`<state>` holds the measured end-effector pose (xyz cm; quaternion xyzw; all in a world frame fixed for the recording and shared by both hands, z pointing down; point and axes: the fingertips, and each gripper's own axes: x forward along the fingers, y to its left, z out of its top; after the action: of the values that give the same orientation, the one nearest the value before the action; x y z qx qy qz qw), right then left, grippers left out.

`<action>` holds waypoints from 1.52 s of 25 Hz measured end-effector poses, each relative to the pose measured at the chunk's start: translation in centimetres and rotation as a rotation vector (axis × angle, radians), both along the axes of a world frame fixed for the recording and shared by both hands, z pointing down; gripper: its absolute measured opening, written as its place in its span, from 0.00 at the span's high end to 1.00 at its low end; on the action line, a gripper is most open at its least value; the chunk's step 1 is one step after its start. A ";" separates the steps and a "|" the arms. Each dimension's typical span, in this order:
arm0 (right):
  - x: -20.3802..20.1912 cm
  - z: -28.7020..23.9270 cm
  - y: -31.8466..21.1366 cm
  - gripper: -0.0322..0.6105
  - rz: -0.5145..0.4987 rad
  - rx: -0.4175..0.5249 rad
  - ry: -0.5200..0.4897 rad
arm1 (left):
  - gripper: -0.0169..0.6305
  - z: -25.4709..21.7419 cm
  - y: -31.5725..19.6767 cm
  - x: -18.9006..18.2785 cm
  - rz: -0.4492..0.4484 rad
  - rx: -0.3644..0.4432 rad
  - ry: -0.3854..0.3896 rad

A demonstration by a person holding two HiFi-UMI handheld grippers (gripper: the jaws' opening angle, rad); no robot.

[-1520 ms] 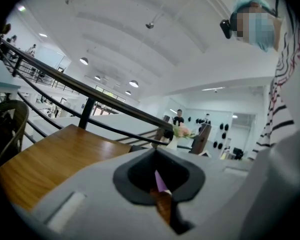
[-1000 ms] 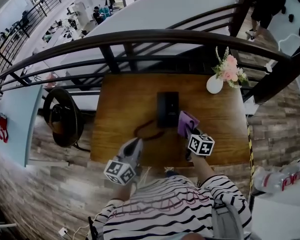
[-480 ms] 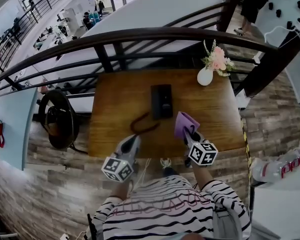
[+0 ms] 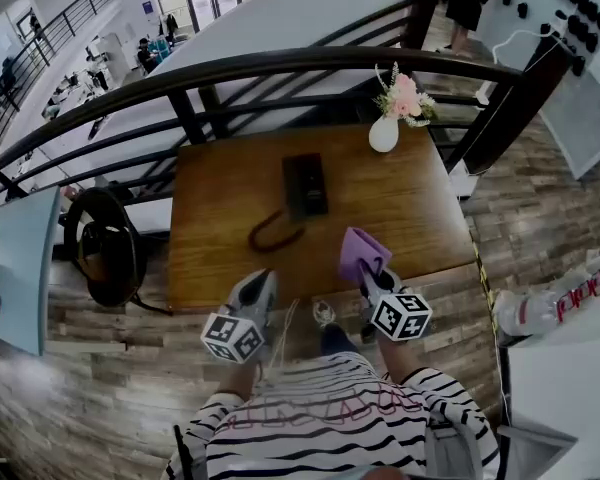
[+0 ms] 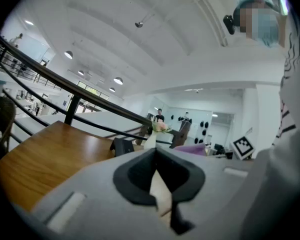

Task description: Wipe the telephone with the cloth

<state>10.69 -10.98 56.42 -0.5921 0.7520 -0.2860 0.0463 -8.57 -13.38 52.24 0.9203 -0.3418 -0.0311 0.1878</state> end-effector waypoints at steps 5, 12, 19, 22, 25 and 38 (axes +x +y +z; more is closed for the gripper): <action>-0.8 -0.3 2.8 0.89 0.016 0.016 0.007 | 0.97 0.8 1.8 -0.4 0.016 -0.015 0.000; -1.3 -0.7 5.7 0.90 0.034 0.035 0.013 | 0.97 1.2 4.3 -0.8 0.034 -0.016 0.005; -2.3 -0.8 8.0 0.90 0.034 0.040 0.013 | 0.97 1.1 6.3 -2.0 0.031 -0.010 0.002; -2.9 -1.0 8.5 0.90 0.027 0.044 0.015 | 0.97 0.9 6.9 -2.5 0.030 -0.005 0.002; -3.3 -1.1 8.8 0.90 0.022 0.046 0.017 | 0.97 0.8 7.3 -2.9 0.027 -0.002 0.003; -5.1 -1.4 10.2 0.90 0.027 0.055 0.017 | 0.97 0.7 9.0 -5.1 0.020 0.001 0.011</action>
<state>5.55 -0.78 55.04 -0.6032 0.7518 -0.2595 0.0601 -13.64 -4.42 52.95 0.9236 -0.3314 -0.0343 0.1894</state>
